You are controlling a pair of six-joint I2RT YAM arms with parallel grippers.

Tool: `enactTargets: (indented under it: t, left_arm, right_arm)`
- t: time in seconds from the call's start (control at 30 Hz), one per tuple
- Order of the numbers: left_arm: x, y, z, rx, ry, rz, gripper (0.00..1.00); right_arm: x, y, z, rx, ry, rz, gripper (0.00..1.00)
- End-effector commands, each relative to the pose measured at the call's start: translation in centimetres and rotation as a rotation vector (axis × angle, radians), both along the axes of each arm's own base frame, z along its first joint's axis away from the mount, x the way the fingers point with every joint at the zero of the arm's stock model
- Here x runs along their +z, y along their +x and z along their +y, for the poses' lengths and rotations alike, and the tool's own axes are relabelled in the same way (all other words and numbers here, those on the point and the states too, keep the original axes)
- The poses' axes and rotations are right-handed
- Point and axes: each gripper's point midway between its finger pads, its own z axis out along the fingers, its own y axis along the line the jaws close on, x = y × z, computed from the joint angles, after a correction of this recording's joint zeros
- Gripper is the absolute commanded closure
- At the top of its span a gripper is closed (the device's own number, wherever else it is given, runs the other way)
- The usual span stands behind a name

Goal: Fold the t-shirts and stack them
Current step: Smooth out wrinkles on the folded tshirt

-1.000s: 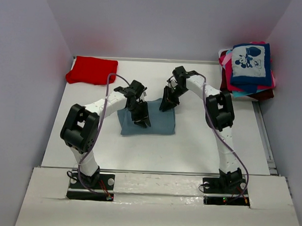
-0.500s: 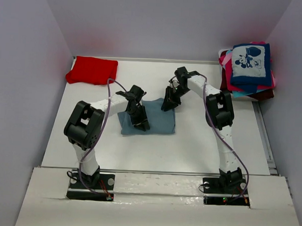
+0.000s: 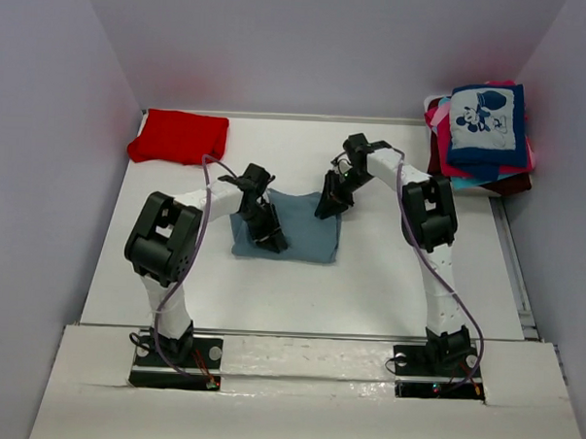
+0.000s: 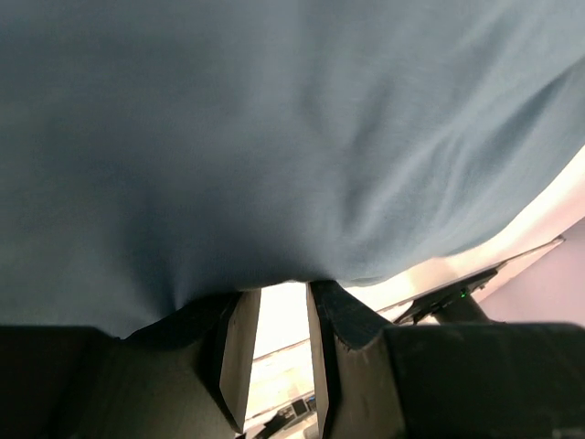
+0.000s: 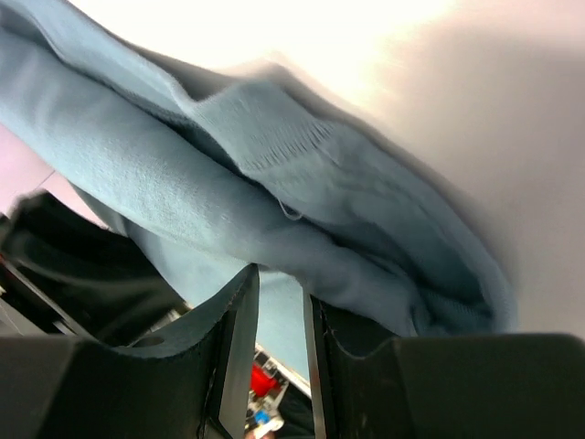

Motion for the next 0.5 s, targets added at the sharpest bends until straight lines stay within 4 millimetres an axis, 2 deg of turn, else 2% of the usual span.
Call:
enactTargets:
  t: [0.0, 0.03, 0.13, 0.17, 0.23, 0.27, 0.33, 0.37, 0.47]
  left_arm:
    - [-0.2, 1.2, 2.4, 0.036, 0.030, -0.015, 0.61]
    - [-0.2, 1.2, 2.8, 0.035, 0.039, -0.009, 0.61]
    - [0.1, 2.2, 3.4, 0.033, 0.069, -0.023, 0.61]
    - [0.6, 2.9, 3.3, 0.023, 0.071, -0.044, 0.61]
    - [0.3, 3.3, 3.5, 0.016, 0.101, -0.038, 0.61]
    - [0.7, 4.2, 3.3, 0.010, 0.101, -0.059, 0.61]
    - [0.7, 4.8, 3.4, 0.003, 0.116, -0.063, 0.61]
    - [0.8, 5.7, 3.1, -0.002, 0.118, -0.072, 0.61]
    - [0.6, 7.5, 2.8, -0.013, 0.139, -0.080, 0.61]
  right_arm:
    - [-2.1, -1.5, -3.4, -0.017, -0.126, 0.023, 0.67]
    - [-2.6, -2.5, -3.7, -0.017, -0.131, 0.049, 0.67]
    - [-2.2, -3.4, -3.9, -0.018, -0.123, 0.045, 0.67]
    - [-2.6, -4.4, -4.1, -0.017, -0.122, 0.073, 0.67]
    - [-1.8, -4.9, -4.0, -0.021, -0.100, 0.062, 0.67]
    - [-2.2, -5.8, -4.2, -0.020, -0.103, 0.082, 0.67]
    - [-1.9, -6.4, -4.3, -0.022, -0.093, 0.081, 0.67]
    - [-1.2, -6.7, -4.2, -0.022, -0.077, 0.073, 0.67]
    - [-1.2, -8.3, -4.5, -0.015, -0.067, 0.097, 0.67]
